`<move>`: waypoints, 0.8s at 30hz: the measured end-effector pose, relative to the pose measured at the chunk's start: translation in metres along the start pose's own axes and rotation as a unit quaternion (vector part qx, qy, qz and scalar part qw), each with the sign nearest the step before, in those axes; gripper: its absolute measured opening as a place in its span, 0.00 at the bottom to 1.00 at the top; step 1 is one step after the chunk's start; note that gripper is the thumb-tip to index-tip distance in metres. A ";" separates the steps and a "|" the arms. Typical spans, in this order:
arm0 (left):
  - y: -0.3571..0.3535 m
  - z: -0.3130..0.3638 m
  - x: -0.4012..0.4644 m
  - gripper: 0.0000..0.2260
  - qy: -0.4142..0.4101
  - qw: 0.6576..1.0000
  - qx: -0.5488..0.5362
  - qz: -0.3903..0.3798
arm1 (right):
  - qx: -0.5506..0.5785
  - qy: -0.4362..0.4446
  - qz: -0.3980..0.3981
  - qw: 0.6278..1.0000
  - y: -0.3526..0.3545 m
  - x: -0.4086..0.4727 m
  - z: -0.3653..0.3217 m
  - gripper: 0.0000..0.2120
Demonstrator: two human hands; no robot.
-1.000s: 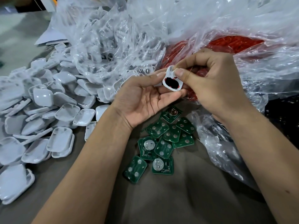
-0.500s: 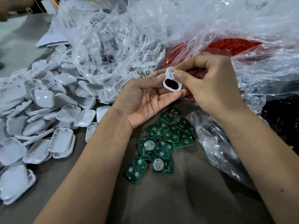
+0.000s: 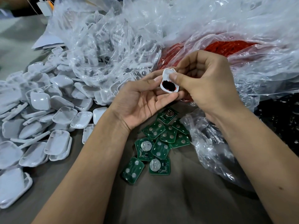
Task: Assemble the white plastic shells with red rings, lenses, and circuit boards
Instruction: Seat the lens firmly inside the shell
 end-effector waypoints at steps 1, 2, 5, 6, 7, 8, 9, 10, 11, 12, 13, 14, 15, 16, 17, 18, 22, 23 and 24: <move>0.000 0.000 0.000 0.14 0.000 1.000 0.001 -0.002 | 0.013 -0.010 -0.004 1.000 0.000 0.000 0.001 0.10; 0.000 -0.001 0.000 0.14 0.000 1.000 0.002 -0.004 | 0.025 -0.021 -0.008 0.999 0.000 0.000 0.002 0.10; -0.001 0.000 -0.002 0.14 -0.004 1.000 0.010 -0.011 | 0.074 -0.060 -0.030 0.995 -0.001 -0.001 0.005 0.10; -0.002 0.000 -0.002 0.14 -0.005 1.000 0.015 -0.014 | 0.091 -0.073 -0.039 0.992 -0.001 -0.002 0.006 0.10; -0.003 0.000 -0.002 0.14 -0.005 1.000 0.019 -0.017 | 0.105 -0.085 -0.048 0.990 -0.002 -0.001 0.007 0.10; -0.004 0.000 -0.003 0.15 -0.005 1.000 0.022 -0.020 | 0.117 -0.097 -0.059 0.987 -0.002 -0.001 0.008 0.10; -0.005 0.000 -0.003 0.16 -0.004 0.999 0.024 -0.024 | 0.129 -0.108 -0.070 0.983 -0.003 -0.001 0.009 0.10; -0.006 0.000 -0.003 0.18 -0.002 0.999 0.025 -0.029 | 0.141 -0.118 -0.079 0.980 -0.003 -0.001 0.010 0.10; -0.006 0.000 -0.003 0.19 -0.001 0.999 0.026 -0.032 | 0.152 -0.125 -0.085 0.977 -0.004 0.000 0.011 0.10; -0.007 0.000 -0.003 0.19 -0.001 0.999 0.026 -0.033 | 0.157 -0.127 -0.087 0.976 -0.004 0.000 0.011 0.10; -0.006 0.000 -0.003 0.19 -0.001 0.999 0.024 -0.032 | 0.156 -0.125 -0.085 0.976 -0.004 0.000 0.011 0.10; -0.006 0.000 -0.003 0.19 -0.001 0.999 0.022 -0.030 | 0.151 -0.120 -0.080 0.978 -0.004 0.000 0.011 0.10; -0.005 0.000 -0.003 0.19 -0.001 0.999 0.019 -0.027 | 0.147 -0.116 -0.073 0.979 -0.003 0.000 0.011 0.10; -0.005 -0.001 -0.003 0.18 -0.001 1.000 0.017 -0.027 | 0.146 -0.114 -0.068 0.980 -0.002 -0.001 0.012 0.10; -0.005 0.000 -0.003 0.17 -0.001 1.000 0.015 -0.027 | 0.145 -0.113 -0.065 0.981 -0.002 0.000 0.012 0.10; -0.005 0.000 -0.004 0.17 -0.002 1.000 0.014 -0.027 | 0.145 -0.112 -0.064 0.981 -0.002 0.000 0.012 0.10; -0.005 0.000 -0.003 0.17 -0.004 1.000 0.012 -0.019 | 0.134 -0.110 -0.060 0.983 -0.001 -0.001 0.013 0.10; -0.005 0.000 -0.002 0.17 -0.004 1.000 0.009 -0.019 | 0.134 -0.110 -0.061 0.983 -0.001 -0.001 0.014 0.10; -0.005 0.000 -0.002 0.18 -0.004 1.000 0.005 -0.021 | 0.135 -0.111 -0.061 0.983 -0.001 -0.001 0.013 0.10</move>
Point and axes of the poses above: each hand's wrist, its own x-axis towards the middle knuckle, its own y-axis out of the back of the hand, z = x × y, the point moved 8 cm from there along x, towards the middle knuckle, and after that the axes turned 4 degrees about x, right-handed, at the moved point
